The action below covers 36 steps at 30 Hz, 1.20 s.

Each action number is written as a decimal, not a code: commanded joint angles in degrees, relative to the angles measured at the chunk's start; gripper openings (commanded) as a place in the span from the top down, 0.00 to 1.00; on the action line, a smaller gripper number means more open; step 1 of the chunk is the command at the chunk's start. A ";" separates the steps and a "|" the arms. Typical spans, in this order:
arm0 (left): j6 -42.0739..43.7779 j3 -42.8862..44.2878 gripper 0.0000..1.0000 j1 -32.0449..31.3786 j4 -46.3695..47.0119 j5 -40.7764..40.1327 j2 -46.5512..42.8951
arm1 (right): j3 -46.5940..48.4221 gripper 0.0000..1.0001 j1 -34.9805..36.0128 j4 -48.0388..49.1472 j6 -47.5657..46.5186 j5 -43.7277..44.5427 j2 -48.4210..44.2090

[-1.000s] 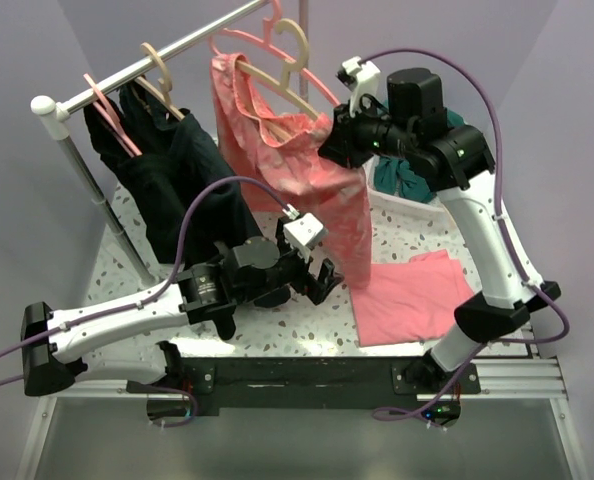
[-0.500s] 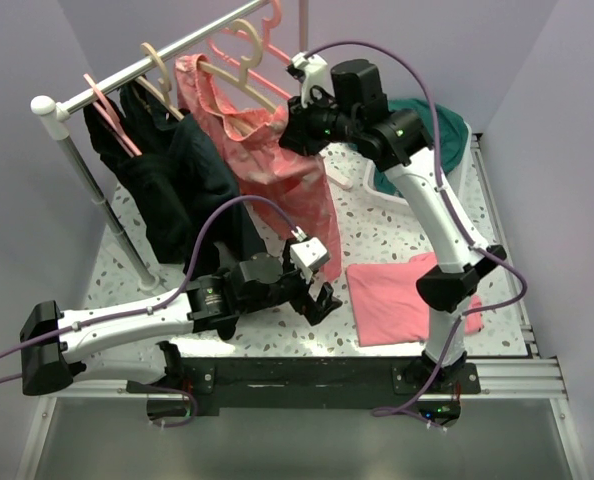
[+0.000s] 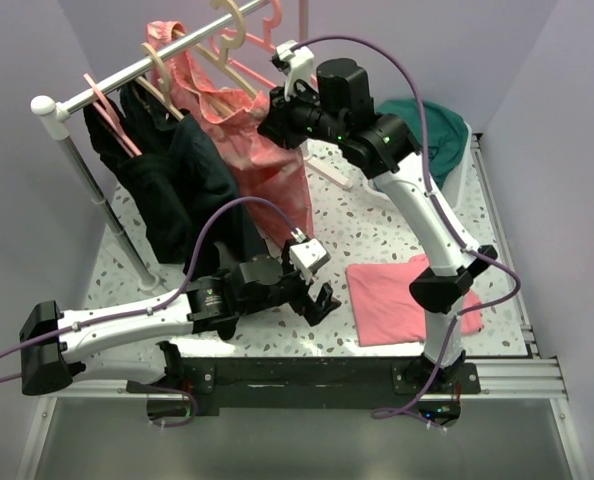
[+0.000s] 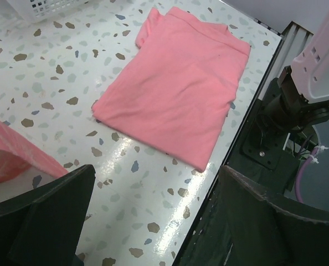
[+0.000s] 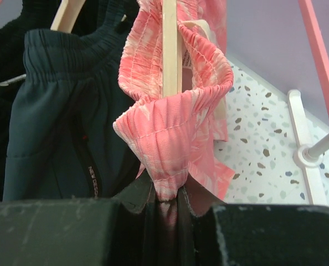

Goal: Place the shorts on the hanger

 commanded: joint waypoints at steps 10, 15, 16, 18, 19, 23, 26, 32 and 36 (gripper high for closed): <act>-0.86 0.09 0.02 -0.68 1.07 -1.36 -3.27 | 5.54 1.00 2.03 10.97 2.83 1.37 4.03; -0.86 -0.17 0.02 -0.68 0.80 -1.62 -3.54 | 5.63 1.00 2.65 11.67 3.09 2.07 5.00; -0.86 -0.17 0.02 -0.77 0.89 -1.71 -3.36 | 5.63 1.00 2.74 11.68 3.09 2.24 5.08; -0.95 -0.17 0.02 -0.77 0.80 -1.71 -3.36 | 5.46 1.00 2.83 11.85 3.09 2.33 5.17; -0.95 -0.17 0.02 -0.77 0.80 -1.71 -3.36 | 5.28 1.00 2.83 11.85 3.09 2.51 5.17; -0.78 -0.18 0.02 -0.77 0.72 -2.33 -3.36 | 3.88 0.98 2.82 12.11 3.09 2.95 4.65; -0.78 -0.17 0.02 -0.77 0.72 -3.03 -3.28 | 1.42 0.81 2.83 12.99 3.53 3.04 2.89; -0.95 0.09 0.00 -0.77 0.28 -4.70 -2.84 | -2.63 0.53 2.83 14.05 4.32 3.48 -1.41; -1.30 0.61 0.00 -0.86 -0.16 -6.10 -2.57 | -4.03 0.42 2.83 13.35 5.64 4.53 -3.79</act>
